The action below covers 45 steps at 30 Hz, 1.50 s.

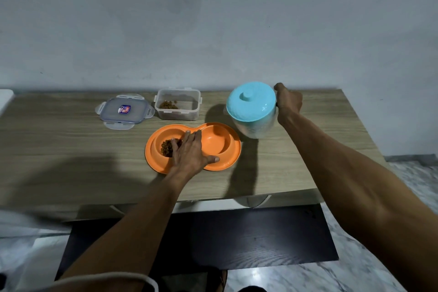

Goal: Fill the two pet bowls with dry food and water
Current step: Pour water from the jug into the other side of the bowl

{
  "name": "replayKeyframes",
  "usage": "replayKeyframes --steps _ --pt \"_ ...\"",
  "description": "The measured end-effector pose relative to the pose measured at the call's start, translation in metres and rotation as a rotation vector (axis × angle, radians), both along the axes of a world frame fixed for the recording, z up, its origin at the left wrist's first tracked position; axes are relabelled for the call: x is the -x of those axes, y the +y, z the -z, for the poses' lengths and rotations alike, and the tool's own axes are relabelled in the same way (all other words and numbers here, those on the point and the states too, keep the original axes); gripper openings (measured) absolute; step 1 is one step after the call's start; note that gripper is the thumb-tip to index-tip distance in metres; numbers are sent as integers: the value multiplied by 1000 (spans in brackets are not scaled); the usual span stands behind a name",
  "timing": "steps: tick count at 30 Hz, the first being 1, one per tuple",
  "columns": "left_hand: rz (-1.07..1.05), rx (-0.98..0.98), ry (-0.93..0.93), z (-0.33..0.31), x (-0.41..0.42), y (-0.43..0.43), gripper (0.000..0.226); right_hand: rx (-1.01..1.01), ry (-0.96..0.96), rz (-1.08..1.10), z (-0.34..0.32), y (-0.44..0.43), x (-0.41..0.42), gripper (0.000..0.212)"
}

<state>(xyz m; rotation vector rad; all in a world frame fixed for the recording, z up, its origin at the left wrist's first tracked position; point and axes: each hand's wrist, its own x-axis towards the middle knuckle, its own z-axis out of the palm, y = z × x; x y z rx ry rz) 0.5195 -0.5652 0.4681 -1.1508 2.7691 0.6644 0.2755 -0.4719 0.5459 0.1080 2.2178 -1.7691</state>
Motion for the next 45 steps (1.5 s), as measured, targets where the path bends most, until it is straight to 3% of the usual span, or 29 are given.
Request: replayKeyframes --steps 25,45 --pt "-18 1 11 2 0 -1 108 -415 453 -253 -36 -21 -25 44" --pt "-22 6 10 3 2 -1 107 -458 548 -253 -30 -15 -27 44"
